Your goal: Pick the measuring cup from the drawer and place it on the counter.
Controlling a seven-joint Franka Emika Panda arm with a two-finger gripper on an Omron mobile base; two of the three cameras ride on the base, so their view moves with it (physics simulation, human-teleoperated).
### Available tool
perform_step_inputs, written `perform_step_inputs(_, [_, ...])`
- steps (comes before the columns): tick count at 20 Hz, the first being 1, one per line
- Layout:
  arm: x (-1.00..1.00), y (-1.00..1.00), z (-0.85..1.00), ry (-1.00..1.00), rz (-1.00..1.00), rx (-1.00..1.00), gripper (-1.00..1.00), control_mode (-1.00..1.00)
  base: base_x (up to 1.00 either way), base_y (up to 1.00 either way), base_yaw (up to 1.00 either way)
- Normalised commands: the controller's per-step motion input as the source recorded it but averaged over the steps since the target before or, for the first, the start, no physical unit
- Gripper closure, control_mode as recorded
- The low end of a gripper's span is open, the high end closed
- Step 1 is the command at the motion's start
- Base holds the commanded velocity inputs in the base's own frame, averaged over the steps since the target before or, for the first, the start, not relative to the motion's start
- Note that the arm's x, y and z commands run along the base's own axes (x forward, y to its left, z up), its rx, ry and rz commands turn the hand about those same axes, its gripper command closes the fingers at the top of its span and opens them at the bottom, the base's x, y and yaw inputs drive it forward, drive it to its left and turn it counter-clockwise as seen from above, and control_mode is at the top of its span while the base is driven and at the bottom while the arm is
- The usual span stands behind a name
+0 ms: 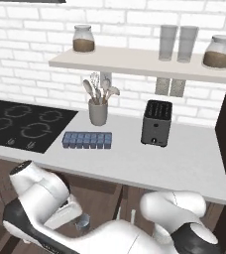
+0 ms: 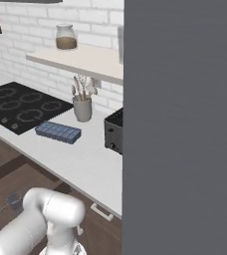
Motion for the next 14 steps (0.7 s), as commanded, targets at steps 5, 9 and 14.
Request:
perform_step_inputs(5, [0.13,-0.36,-0.51,0.00,-0.55,0.13,-1.00,-1.00,0.00,0.00,0.00])
perform_step_inputs(9, [0.18,-0.11,-0.25,0.00,-0.44,0.03,-1.00,-1.00,0.00,0.00,0.00])
perform_step_inputs(14, [0.41,0.00,-0.17,0.00,-0.15,-0.02,-1.00,-1.00,0.00,0.00,0.00])
